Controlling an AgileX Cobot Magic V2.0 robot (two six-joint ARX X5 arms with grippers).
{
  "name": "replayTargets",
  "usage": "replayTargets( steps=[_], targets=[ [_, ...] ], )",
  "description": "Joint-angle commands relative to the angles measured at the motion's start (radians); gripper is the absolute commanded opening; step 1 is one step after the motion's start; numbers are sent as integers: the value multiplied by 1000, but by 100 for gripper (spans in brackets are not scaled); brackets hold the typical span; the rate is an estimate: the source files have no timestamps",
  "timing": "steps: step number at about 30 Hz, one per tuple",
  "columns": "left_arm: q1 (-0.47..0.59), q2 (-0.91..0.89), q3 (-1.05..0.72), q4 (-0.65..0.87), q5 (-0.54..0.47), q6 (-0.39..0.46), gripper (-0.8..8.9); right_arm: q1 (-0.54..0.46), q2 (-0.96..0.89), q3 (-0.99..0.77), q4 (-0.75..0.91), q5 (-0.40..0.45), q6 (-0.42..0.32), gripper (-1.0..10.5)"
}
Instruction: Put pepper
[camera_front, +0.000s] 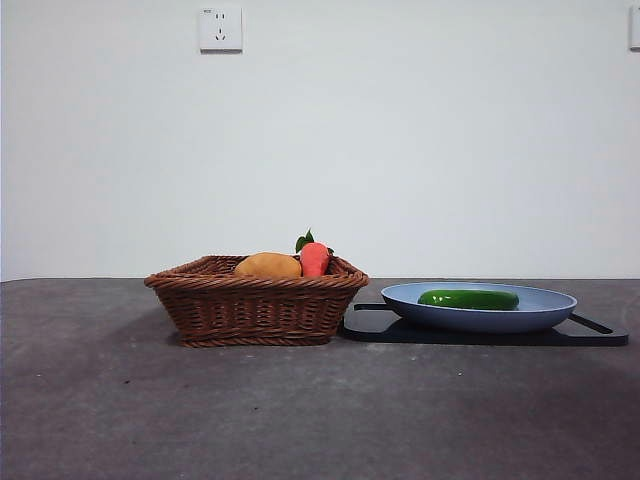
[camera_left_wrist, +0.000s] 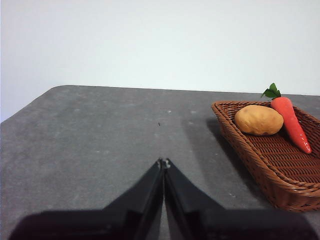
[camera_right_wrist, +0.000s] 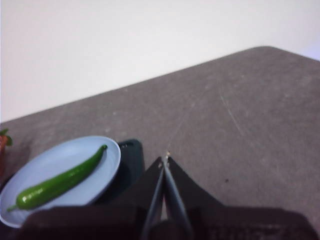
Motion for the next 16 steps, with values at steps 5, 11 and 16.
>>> replayTargets(
  steps=[5,11,16],
  targets=[
    [2,-5,-10,9,1,-3,8,0,-32,-47,11,3,13,11],
    [2,-5,-10,9,1,-4,8,0,-35,-74,8,2,13,11],
    [2,-5,-10,9,1,-4,8,-7,-35,-74,2,3,13,11]
  ],
)
